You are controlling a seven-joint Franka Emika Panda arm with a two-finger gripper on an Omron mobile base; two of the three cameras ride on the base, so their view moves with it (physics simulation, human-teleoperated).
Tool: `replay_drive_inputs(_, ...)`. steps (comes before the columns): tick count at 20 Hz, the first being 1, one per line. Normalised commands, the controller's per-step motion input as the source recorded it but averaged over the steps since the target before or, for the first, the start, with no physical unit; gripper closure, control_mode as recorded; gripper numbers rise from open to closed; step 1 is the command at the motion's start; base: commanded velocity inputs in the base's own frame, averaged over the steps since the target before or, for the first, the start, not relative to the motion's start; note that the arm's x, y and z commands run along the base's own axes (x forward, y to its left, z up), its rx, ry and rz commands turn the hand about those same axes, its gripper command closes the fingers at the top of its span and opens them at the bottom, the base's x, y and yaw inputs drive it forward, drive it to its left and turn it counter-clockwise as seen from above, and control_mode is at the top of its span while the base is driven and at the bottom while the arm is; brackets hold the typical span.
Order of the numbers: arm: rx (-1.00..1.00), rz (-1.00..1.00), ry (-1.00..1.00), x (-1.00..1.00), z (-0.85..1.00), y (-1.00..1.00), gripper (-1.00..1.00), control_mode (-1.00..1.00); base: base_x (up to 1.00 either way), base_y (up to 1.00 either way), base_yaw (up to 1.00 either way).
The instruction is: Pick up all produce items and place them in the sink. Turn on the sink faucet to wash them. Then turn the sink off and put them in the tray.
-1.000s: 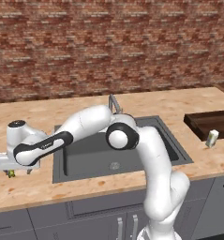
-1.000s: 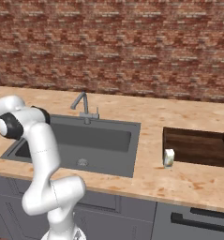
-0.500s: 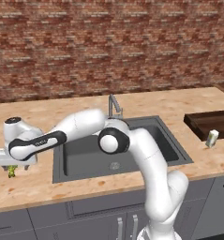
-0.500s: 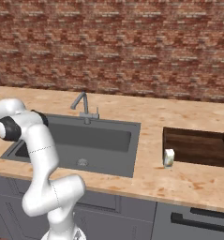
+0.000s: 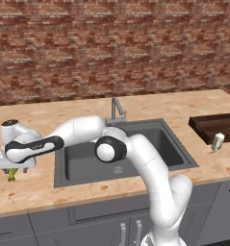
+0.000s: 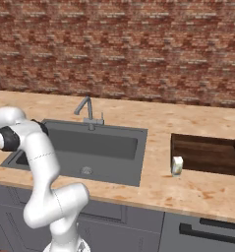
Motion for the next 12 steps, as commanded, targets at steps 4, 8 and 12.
replay_drive_inputs(4,0.00,0.00,0.00,0.00,-0.12,0.29,-1.00,-1.00,0.00,0.00,0.00)
replay_drive_inputs(8,0.00,0.01,0.00,0.00,-0.17,0.25,-1.00,-1.00,0.00,0.00,0.00)
replay_drive_inputs(12,0.00,0.00,0.00,0.00,-0.26,0.14,-1.00,-1.00,0.00,0.00,0.00)
